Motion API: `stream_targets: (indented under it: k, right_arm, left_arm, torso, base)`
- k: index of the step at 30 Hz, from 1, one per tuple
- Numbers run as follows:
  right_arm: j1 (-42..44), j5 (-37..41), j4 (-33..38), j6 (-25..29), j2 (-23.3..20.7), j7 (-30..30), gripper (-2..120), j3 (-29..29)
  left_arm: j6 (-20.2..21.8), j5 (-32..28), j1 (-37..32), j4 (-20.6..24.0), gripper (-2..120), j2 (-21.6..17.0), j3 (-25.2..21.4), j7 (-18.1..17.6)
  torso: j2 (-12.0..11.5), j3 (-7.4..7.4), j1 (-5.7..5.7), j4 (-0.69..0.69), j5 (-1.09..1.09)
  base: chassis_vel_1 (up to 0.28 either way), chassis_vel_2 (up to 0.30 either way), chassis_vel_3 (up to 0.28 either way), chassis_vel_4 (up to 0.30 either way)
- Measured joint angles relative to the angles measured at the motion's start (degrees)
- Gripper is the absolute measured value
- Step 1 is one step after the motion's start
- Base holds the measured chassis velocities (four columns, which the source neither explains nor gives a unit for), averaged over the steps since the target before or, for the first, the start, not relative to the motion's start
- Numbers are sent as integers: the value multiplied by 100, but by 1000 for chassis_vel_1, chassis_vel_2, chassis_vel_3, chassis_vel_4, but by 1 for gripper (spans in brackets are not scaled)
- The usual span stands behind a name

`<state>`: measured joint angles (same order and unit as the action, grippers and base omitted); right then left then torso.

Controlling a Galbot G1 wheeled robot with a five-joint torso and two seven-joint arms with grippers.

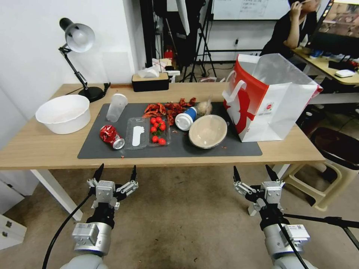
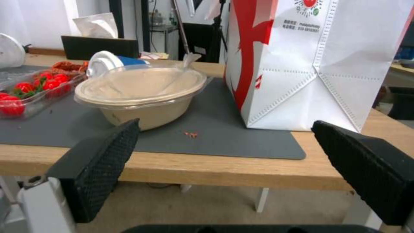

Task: Pick up the trash from the table and place it into the takeout bag.

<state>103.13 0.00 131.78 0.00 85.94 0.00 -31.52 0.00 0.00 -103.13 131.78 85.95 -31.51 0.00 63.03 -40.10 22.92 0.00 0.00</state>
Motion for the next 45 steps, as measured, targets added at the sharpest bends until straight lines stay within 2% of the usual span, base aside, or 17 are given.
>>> stream_targets:
  k: [15, 18, 19, 20, 23, 24, 27, 31, 40, 45]
  right_arm:
    - [-9, 14, -1, -6, -10, -12, 100, -3]
    - [-156, 297, -27, -109, -184, -194, 100, -151]
    - [-318, 607, -57, -231, -370, -392, 100, -316]
    - [-318, 607, -57, -231, -370, -392, 100, -316]
    - [-699, 1331, -129, -513, -810, -858, 100, -691]
    - [-699, 1331, -129, -513, -810, -858, 100, -691]
    - [-1009, 1866, -218, -764, -1192, -1242, 100, -1064]
    - [-1052, 1942, -275, -804, -1308, -1310, 100, -1181]
    - [-1096, 2011, -380, -805, -1322, -1295, 100, -1163]
    - [-1290, 2861, -414, -1042, -1393, -1085, 100, -1042]
  left_arm:
    - [8, -21, -1, 15, 100, 7, -6, 1]
    - [168, -383, -6, 306, 100, 175, -192, 92]
    - [331, -727, -16, 585, 100, 339, -369, 183]
    - [331, -727, -16, 585, 100, 339, -369, 183]
    - [603, -1345, -24, 1033, 100, 611, -661, 361]
    - [603, -1345, -24, 1033, 100, 611, -661, 361]
    - [636, -1431, -31, 1033, 100, 634, -702, 401]
    - [620, -1427, -35, 991, 100, 634, -706, 411]
    - [533, -1396, -38, 906, 100, 626, -694, 427]
    - [506, -1354, -41, 875, 100, 624, -694, 441]
  torso:
    - [0, 0, 0, -1, 0]
    - [0, 0, 0, -1, -1]
    - [0, 0, 0, 1, 2]
    - [0, 0, 0, 1, 2]
    - [0, 0, 0, 1, 5]
    - [0, 0, 0, 1, 5]
    - [0, 0, 0, 2, 0]
    - [0, -1, 1, -1, 1]
    - [0, 0, 1, -1, 1]
    - [0, 0, 1, 0, 0]
  base:
    - [0, 0, 0, 0]
    - [0, 0, 0, 0]
    - [0, 0, 0, 0]
    - [0, 0, 0, 0]
    - [0, 0, 0, 0]
    - [0, 0, 0, 0]
    - [0, 0, 0, 0]
    - [0, 0, 0, 0]
    - [0, 0, 0, 0]
    - [0, 0, 0, 0]
